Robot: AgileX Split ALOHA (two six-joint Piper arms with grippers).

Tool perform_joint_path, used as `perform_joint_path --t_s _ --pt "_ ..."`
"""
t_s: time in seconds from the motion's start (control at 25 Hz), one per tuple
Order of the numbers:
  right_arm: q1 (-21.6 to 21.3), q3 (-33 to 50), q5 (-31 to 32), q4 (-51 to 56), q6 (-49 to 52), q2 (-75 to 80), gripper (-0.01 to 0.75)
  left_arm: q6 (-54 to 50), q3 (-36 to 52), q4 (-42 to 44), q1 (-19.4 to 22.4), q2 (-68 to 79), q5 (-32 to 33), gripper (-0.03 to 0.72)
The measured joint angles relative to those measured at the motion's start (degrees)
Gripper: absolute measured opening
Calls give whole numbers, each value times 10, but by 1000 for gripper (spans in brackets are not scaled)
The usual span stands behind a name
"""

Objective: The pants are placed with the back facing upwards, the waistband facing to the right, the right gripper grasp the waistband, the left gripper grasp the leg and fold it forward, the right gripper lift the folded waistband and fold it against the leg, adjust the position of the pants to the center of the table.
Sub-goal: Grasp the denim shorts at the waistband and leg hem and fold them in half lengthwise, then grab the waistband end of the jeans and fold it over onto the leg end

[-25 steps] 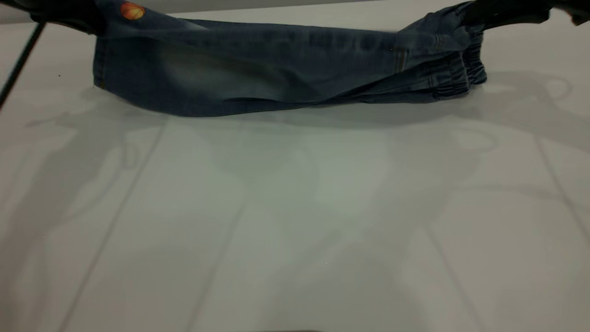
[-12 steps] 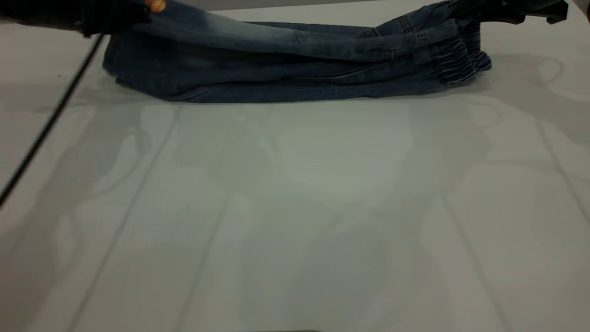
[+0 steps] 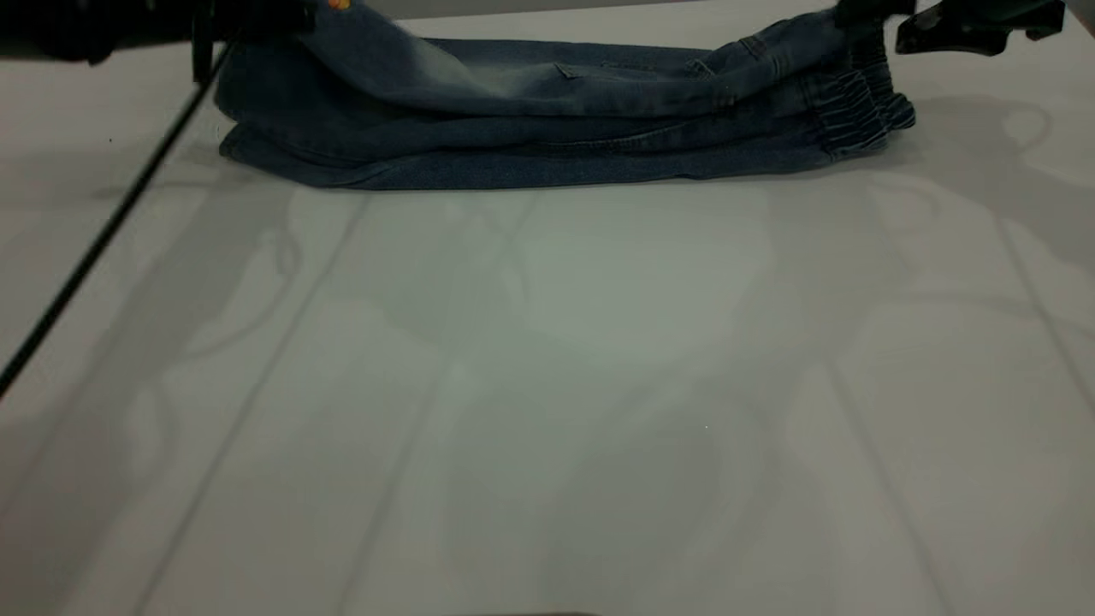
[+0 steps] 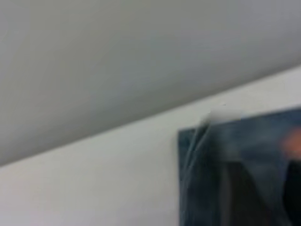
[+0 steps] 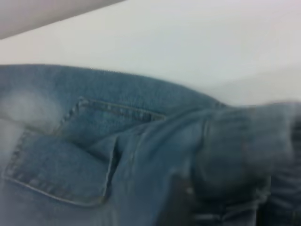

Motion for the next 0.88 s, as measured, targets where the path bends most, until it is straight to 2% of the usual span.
perform_joint_path --t_s 0.08,0.16,0.24,0.32,0.48,0.56,0.68,0.88 --pt "-2 -2 0 -3 6 -9 640 -1 -21 -7 0 -21 61 342" --pt "-3 -3 4 -22 30 -26 673 -1 -47 -7 -1 -49 165 399" --pt "-5 -3 24 -76 81 -48 672 -1 -79 -7 -4 -82 290 430" --pt "-4 -5 69 -134 137 -61 657 -1 -111 -7 -7 -104 445 440" --pt "3 -5 117 -236 222 -65 575 1 -151 -7 -16 -110 639 442" --pt "0 -5 114 -263 253 -65 550 3 -159 -7 -22 -104 676 442" --pt "-5 -5 86 -279 265 -65 545 4 -160 -7 -36 -94 684 442" --pt "-6 -5 12 -280 249 -65 597 4 -161 -7 -78 -63 676 442"
